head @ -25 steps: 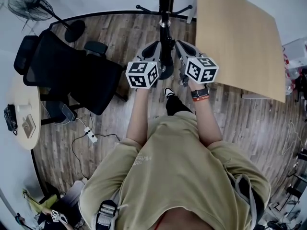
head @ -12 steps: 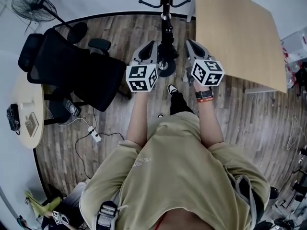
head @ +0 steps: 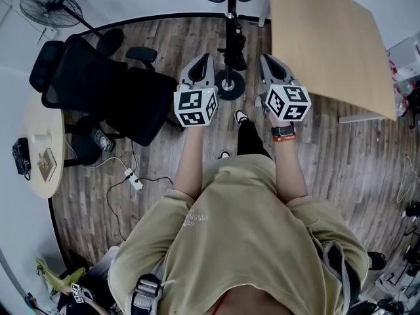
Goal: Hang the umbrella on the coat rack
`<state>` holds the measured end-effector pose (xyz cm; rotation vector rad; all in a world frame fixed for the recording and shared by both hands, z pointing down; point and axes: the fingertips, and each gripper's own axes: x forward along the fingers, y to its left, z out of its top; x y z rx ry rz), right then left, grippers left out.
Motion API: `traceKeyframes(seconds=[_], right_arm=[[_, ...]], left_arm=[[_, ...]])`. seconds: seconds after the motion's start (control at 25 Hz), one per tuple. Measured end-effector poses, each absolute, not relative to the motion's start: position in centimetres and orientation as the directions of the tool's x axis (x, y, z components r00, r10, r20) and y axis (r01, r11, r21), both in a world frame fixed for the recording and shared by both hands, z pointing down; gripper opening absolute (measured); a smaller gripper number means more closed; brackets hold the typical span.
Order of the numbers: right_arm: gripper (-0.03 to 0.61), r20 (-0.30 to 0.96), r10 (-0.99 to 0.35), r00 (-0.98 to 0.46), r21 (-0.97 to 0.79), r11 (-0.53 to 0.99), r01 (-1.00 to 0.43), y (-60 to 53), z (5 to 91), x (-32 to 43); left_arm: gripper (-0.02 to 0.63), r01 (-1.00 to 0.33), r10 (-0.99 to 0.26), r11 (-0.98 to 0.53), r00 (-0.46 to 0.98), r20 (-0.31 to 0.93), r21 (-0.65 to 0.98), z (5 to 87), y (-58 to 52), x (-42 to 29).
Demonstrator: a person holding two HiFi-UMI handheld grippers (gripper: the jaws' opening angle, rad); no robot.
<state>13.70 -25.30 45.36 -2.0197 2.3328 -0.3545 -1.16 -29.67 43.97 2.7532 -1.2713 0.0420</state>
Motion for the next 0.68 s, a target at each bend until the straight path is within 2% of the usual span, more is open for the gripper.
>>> traceKeyframes(seconds=[0.68], right_arm=[[0.015, 0.136, -0.973, -0.187, -0.234, 0.152, -0.960, -24.7, 47.1, 11.5]], left_arm=[[0.025, -0.769, -0.767, -0.631, 0.638, 0.072, 0.097, 44.7, -28.5, -3.6]])
